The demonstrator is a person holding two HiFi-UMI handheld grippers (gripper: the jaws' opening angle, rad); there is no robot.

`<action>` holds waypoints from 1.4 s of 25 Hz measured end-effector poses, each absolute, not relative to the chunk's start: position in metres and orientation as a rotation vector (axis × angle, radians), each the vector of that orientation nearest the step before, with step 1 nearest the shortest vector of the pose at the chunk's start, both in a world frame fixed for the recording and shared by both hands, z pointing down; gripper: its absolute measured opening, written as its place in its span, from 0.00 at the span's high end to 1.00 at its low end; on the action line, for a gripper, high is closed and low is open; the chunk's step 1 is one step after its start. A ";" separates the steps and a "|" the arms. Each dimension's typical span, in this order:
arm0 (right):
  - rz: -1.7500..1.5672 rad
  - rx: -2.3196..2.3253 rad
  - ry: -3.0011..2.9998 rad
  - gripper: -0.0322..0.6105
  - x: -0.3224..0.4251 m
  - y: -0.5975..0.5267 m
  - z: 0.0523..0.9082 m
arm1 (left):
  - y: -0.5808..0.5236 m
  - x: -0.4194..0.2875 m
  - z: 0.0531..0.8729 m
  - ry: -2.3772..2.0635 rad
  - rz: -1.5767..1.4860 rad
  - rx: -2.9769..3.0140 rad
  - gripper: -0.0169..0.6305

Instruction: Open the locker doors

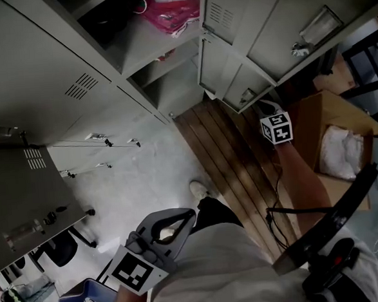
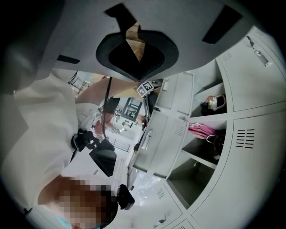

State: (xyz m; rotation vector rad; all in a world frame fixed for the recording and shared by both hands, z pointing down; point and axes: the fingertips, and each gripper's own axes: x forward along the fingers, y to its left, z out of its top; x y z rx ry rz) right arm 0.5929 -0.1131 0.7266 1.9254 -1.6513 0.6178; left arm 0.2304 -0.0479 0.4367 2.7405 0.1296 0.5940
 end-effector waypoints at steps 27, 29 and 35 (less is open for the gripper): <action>0.643 1.908 -1.722 0.92 0.437 -0.032 0.644 | 0.002 0.132 0.377 0.091 0.405 2.813 0.96; 0.611 1.887 -1.792 0.92 0.396 -0.037 0.620 | 0.006 0.108 0.368 0.065 0.376 2.832 0.96; 0.495 1.819 -1.999 0.92 0.271 -0.047 0.542 | 0.015 0.028 0.358 -0.039 0.334 2.896 0.96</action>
